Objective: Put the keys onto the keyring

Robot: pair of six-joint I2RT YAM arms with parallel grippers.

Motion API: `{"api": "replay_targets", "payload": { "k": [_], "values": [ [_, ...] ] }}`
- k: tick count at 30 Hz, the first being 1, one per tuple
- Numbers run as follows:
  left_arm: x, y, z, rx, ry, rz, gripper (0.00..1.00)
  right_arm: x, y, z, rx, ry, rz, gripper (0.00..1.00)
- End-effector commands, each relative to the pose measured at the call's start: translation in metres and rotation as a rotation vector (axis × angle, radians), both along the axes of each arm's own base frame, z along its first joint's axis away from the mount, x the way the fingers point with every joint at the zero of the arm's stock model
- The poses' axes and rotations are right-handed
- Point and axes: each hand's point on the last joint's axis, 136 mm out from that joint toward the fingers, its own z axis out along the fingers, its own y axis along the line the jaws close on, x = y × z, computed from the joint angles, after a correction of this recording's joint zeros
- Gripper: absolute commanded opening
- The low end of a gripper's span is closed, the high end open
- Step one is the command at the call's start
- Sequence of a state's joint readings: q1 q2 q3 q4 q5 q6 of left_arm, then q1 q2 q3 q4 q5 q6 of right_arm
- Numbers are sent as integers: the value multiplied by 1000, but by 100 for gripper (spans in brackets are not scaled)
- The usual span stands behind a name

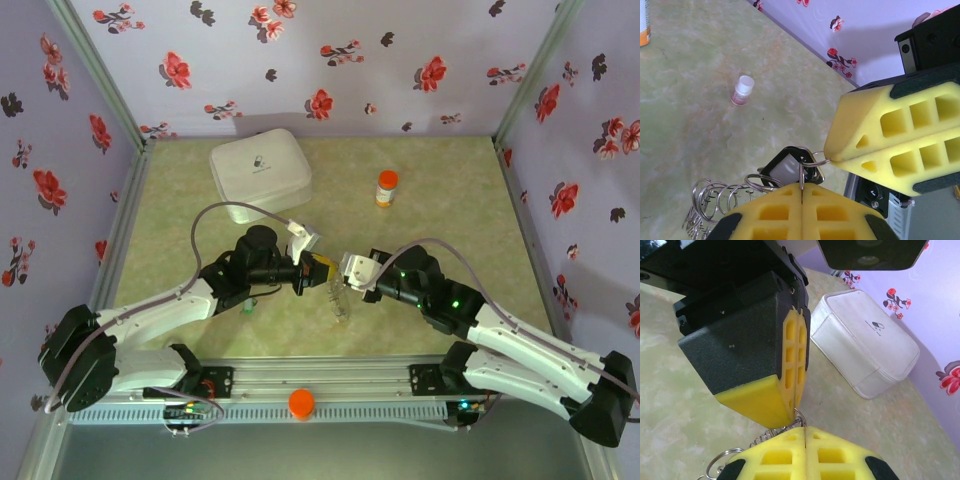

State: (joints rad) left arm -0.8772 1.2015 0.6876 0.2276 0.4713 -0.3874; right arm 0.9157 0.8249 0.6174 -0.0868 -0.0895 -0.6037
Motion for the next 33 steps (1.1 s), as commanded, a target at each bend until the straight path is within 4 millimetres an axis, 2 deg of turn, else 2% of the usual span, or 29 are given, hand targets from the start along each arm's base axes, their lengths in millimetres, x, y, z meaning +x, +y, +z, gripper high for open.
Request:
{"api": "replay_targets", "payload": {
  "k": [1, 15, 26, 33],
  "values": [
    [2, -7, 23, -63, -36, -10, 0, -5, 2, -6, -25, 9, 26, 0],
    [1, -6, 30, -72, -59, -13, 0, -8, 4, -14, -58, 52, 39, 0],
    [2, -7, 28, -65, -69, -15, 0, -15, 7, -12, -45, 81, 75, 0],
    [10, -3, 22, -15, -108, 23, 0, -22, 4, -13, -44, 148, 72, 0]
  ]
}}
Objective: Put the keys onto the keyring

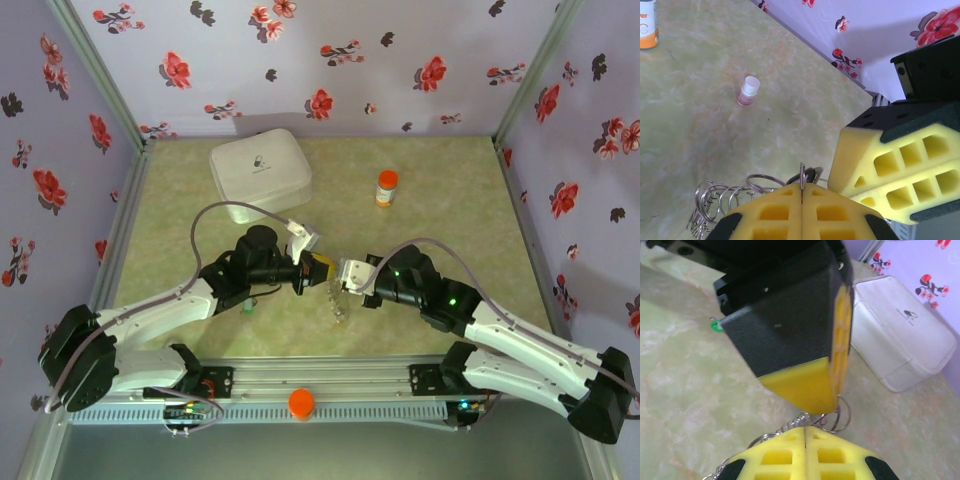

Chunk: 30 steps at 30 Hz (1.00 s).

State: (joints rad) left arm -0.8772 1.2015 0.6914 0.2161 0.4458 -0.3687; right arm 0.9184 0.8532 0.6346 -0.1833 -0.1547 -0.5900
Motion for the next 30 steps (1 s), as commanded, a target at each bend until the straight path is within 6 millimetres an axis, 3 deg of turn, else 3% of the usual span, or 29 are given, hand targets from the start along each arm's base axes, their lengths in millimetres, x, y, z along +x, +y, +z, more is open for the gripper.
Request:
{"api": "replay_targets", "payload": {
  "k": [1, 7, 11, 14, 18, 26, 30],
  "values": [
    [7, -3, 22, -19, -97, 10, 0, -8, 1, 10, 31, 54, 6, 0],
    [12, 0, 16, 11, -131, 32, 0, 12, -24, 19, 95, 74, -224, 0],
    [12, 2, 13, 26, -143, 42, 0, 29, -48, 14, 239, 292, -539, 0],
    [14, 4, 10, 30, -147, 52, 0, 34, -61, -13, 318, 522, -775, 0],
    [16, 4, 7, 34, -150, 65, 0, 28, -64, -57, 256, 744, -954, 0],
    [19, 6, 3, 60, -158, 77, 0, 31, -66, -111, 87, 957, -1058, 0],
    [19, 6, 2, 65, -156, 76, 0, 37, -68, -126, 40, 1014, -1071, 0]
  ]
}}
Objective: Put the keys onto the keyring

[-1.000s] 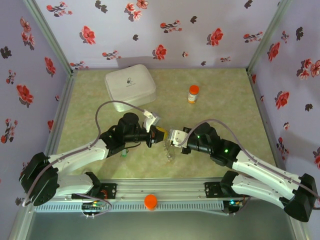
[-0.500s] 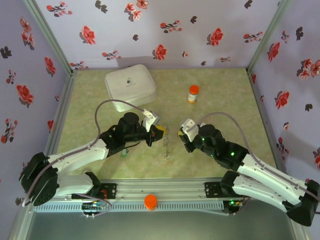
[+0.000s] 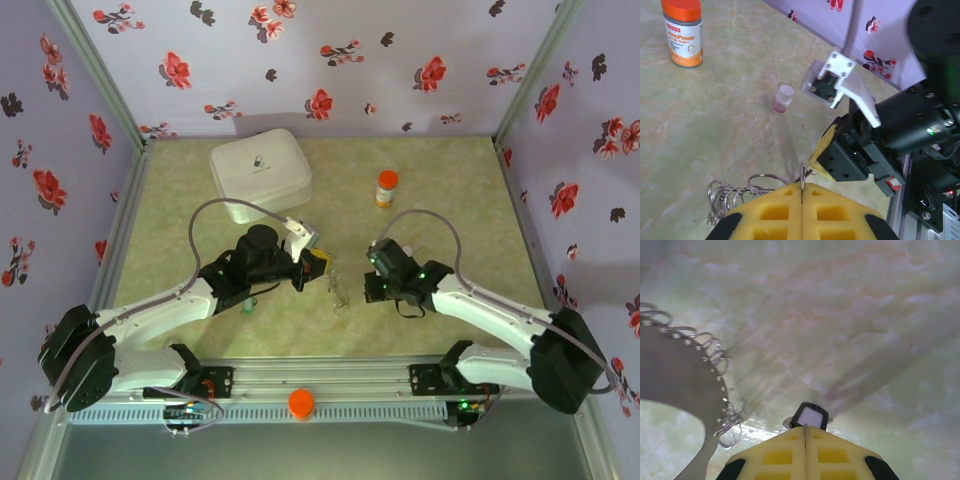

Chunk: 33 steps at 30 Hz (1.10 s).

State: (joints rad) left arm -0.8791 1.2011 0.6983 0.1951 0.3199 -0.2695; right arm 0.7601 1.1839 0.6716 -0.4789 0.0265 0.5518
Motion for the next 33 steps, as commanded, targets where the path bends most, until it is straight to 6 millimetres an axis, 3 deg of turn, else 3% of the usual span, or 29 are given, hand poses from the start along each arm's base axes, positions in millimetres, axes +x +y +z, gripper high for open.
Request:
{"api": "replay_targets", "payload": {
  "k": [1, 19, 33],
  "values": [
    [0, -1, 7, -1, -40, -5, 0, 1, 8, 1, 38, 67, -2, 0],
    [-1, 0, 3, 2, -33, -5, 0, 9, 13, -31, -19, 194, 38, 0],
    [-1, 0, 3, 4, -32, -8, 0, 7, 8, -41, -65, 227, 49, 17]
  ]
}}
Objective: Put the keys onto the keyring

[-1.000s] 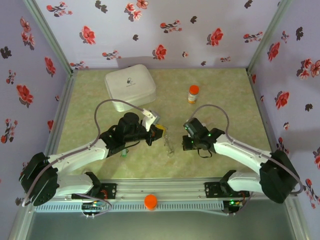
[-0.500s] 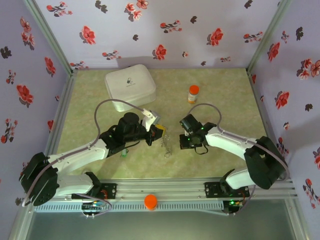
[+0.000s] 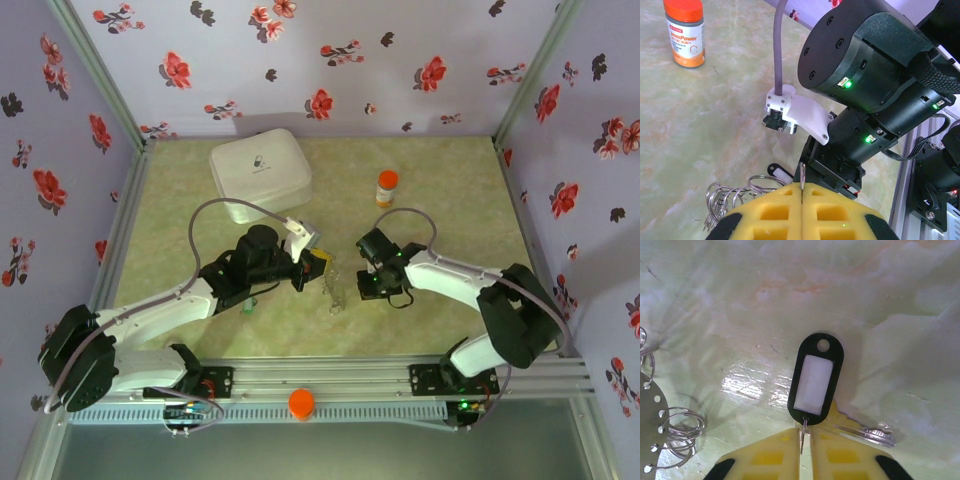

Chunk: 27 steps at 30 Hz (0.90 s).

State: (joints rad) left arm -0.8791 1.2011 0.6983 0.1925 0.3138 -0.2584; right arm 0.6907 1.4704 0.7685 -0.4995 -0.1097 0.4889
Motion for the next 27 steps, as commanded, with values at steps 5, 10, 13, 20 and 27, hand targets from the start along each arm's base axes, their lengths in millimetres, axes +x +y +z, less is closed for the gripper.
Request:
{"api": "replay_targets", "payload": {
  "k": [5, 10, 13, 20, 27],
  "values": [
    [-2, -1, 4, -3, -22, -8, 0, 4, 1, 4, -4, 7, 11, 19],
    [-2, -1, 4, -4, -22, -8, 0, 3, 0, 1, -16, 17, 14, 19],
    [-3, 0, 5, -5, -21, -8, 0, 4, 1, 1, -16, 15, 13, 18],
    [-3, 0, 4, -3, -21, -8, 0, 4, 1, -1, -20, 22, 17, 15],
    [-3, 0, 4, -4, -21, -7, 0, 4, 1, -3, -24, 27, 19, 11]
  ]
}}
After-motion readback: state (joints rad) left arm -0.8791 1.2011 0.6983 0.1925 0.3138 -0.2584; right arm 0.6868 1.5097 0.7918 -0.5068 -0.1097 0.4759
